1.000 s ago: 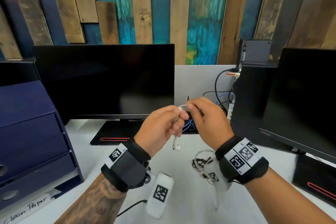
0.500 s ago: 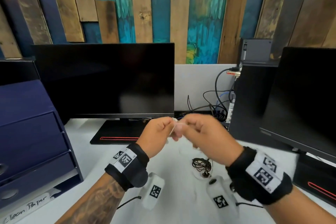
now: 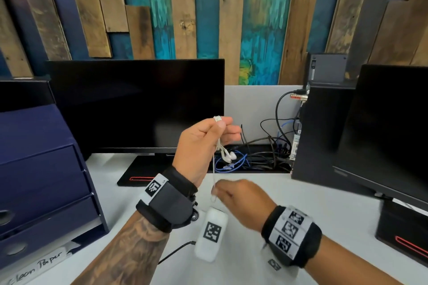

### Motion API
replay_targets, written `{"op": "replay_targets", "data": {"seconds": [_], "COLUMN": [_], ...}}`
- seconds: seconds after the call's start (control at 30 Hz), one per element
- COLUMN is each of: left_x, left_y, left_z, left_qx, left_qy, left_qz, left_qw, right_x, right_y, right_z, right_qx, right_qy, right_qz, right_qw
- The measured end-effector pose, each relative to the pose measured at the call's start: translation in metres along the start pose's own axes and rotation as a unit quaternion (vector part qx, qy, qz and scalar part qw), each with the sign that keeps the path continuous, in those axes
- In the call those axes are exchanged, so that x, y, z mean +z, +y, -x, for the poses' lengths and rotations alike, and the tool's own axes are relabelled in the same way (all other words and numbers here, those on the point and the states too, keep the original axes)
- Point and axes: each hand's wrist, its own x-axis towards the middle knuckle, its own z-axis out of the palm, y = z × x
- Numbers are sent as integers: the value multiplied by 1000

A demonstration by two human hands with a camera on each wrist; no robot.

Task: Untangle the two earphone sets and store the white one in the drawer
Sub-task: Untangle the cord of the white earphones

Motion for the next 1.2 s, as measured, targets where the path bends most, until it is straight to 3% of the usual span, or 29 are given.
{"op": "replay_targets", "data": {"seconds": [0.07,0.13,0.27,0.4,0.57,0.7,0.83,0.93,1.07,1.2], "left_x": [-6,-15,-28,-26,-8,2,-1,-14,-24,-24], "left_y": [-7,-16,-24,-27,-7,6,-1,-15,-35,-38], "left_z": [-5,-6,0,13,21,10,-6,-14,-12,-6], "left_qx": [38,45,10,-58,-108,-57,-6,30,27,10], "left_qy": [8,-9,-63,-131,-187,-131,-21,8,-15,-49], "left_qz": [-112,-189,-256,-223,-84,32,-13,-98,-221,-250], "left_qw": [993,981,965,964,973,989,1000,995,975,967], "right_x": [5,-7,-65,-114,-115,-68,-12,-3,-28,-66], "right_y": [-11,-21,-29,-20,5,15,9,-2,-21,-30], "right_z": [14,23,21,4,-23,-24,-5,10,15,8], "right_qx": [-56,-88,-96,-84,-28,12,-32,-55,-100,-124], "right_qy": [-28,-7,133,259,335,265,132,32,40,127], "right_qz": [19,-7,-96,-15,-23,4,4,1,-19,4], "right_qw": [998,996,982,962,942,964,991,998,994,984]}}
